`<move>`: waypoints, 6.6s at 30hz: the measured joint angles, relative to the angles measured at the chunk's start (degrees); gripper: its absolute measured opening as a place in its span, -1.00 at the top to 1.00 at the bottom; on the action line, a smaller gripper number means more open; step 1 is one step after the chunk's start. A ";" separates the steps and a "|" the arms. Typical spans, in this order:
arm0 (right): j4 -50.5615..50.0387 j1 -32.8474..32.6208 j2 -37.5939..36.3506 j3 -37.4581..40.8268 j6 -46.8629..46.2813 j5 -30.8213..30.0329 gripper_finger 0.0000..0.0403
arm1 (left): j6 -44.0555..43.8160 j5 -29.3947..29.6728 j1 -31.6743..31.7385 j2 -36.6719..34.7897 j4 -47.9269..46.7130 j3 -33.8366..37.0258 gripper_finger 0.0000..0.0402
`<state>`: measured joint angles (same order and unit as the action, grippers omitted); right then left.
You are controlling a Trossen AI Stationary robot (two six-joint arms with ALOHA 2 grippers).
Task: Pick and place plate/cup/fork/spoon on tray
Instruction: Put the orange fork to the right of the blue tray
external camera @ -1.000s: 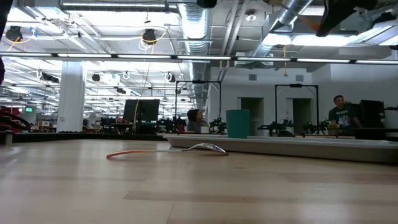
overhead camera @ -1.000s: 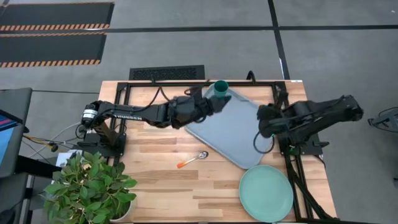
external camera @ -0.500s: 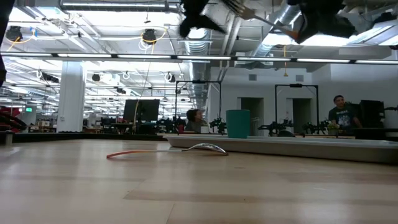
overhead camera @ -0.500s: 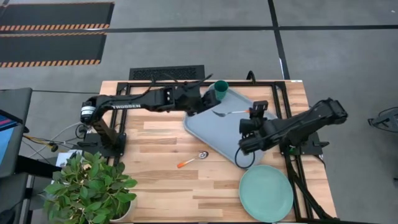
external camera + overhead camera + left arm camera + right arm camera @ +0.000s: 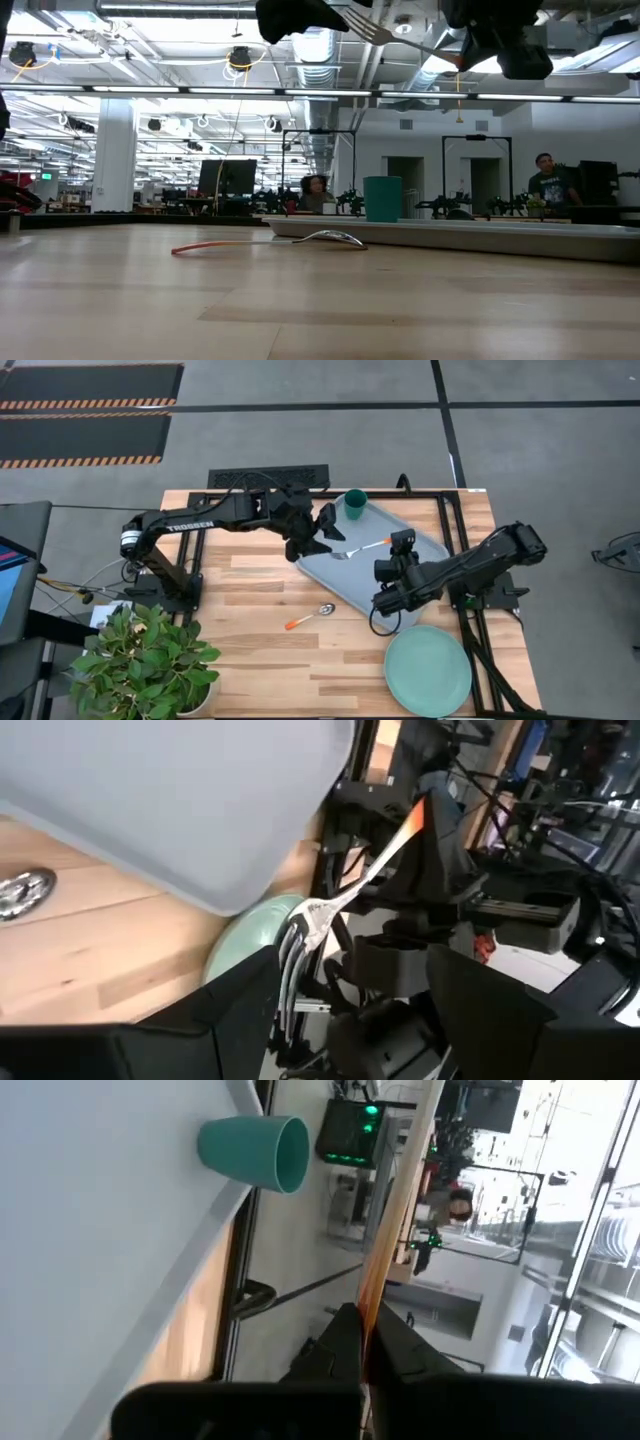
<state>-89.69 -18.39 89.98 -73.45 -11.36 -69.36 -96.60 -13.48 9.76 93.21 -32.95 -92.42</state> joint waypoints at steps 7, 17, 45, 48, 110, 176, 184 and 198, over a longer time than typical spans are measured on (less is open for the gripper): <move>-0.21 0.04 0.05 0.00 -1.82 -0.20 0.95 | 0.82 -2.69 0.00 -0.02 -11.48 0.00 -0.19; 2.94 0.17 0.02 0.00 -0.48 -0.20 0.95 | -3.41 -0.21 0.14 -0.02 -4.79 0.00 -0.19; 6.61 2.67 -0.02 0.00 3.07 0.50 0.95 | -0.50 -4.43 -0.44 0.66 -1.64 0.02 0.75; 6.63 2.83 -0.02 0.00 3.00 0.50 0.95 | 0.32 -3.38 0.02 0.66 -1.82 0.02 0.84; 8.73 3.17 -0.05 0.00 4.21 -1.80 0.95 | 0.78 1.89 -0.71 0.63 -1.11 0.00 0.95; 8.17 -13.64 -0.02 0.02 -38.90 35.36 -0.09 | 62.71 -6.16 13.73 8.42 -14.55 -1.09 1.00; 5.29 -19.42 -0.02 0.04 -50.64 37.90 -0.09 | 70.67 -10.18 11.53 21.97 -19.65 -13.71 1.00; 4.81 -23.67 -0.02 0.04 -57.72 38.49 -0.09 | 88.13 -1.90 7.74 42.47 -33.22 -41.02 1.00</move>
<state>-84.88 -42.06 89.95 -73.41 -69.08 -30.87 -8.46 -15.38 17.50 135.68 -66.17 -133.45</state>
